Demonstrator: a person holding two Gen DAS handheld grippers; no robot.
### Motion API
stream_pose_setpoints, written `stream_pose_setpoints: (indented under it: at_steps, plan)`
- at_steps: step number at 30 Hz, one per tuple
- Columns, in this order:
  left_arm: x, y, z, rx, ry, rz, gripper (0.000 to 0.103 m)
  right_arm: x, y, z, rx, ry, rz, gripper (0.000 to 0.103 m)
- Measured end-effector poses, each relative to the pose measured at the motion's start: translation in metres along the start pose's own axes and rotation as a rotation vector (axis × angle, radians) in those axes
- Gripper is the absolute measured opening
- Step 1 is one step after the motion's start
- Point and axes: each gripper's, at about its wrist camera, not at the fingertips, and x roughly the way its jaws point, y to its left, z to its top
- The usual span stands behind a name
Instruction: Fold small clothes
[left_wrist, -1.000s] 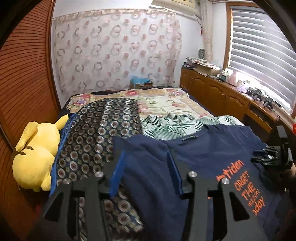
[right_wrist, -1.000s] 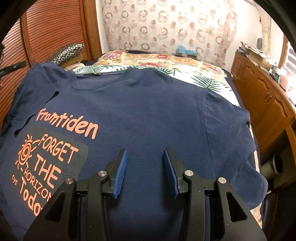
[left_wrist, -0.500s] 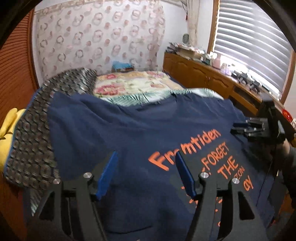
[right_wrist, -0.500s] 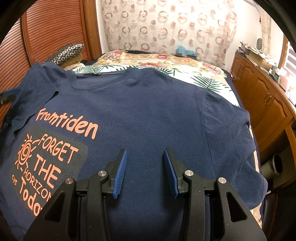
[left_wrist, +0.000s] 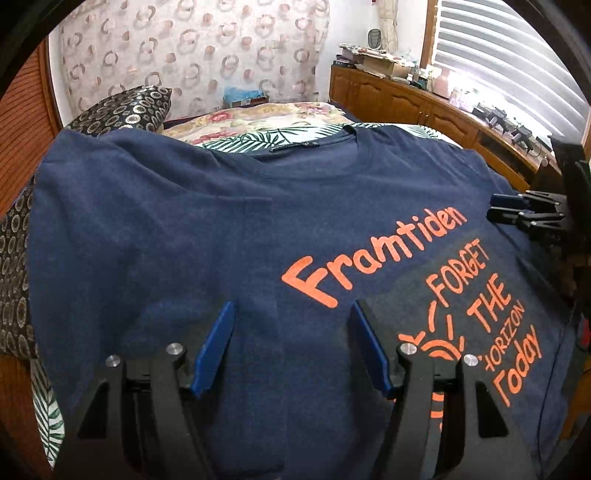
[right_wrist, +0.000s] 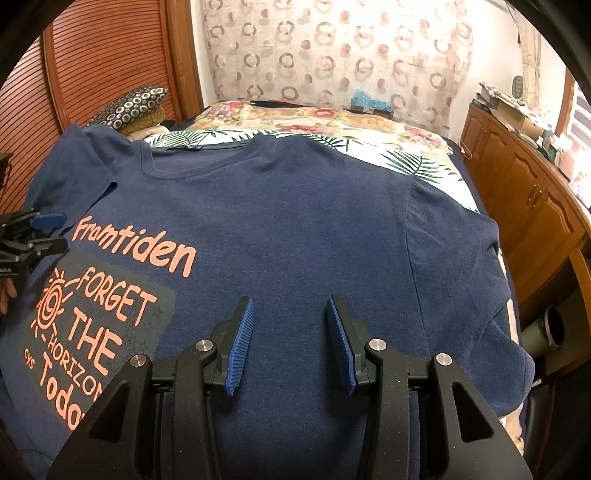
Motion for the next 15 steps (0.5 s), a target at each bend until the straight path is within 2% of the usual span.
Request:
stream_pose_setpoints:
  at_steps: [5,7,12,15]
  plan:
    - [0.003,-0.003,0.0,0.016,0.007,0.009,0.067,-0.004,-0.005,-0.001,0.026,-0.009,-0.004,0.041]
    - [0.005,-0.005,0.001,0.026,0.014,0.002,0.075,-0.009,-0.011,-0.004,0.052,-0.016,-0.004,0.041]
    - [0.008,-0.008,0.002,0.046,0.026,-0.006,0.085,-0.037,-0.036,-0.01,0.101,-0.057,-0.03,0.041]
    - [0.01,-0.01,0.003,0.052,0.034,-0.002,0.09,-0.059,-0.056,-0.014,0.108,-0.079,-0.079,0.041]
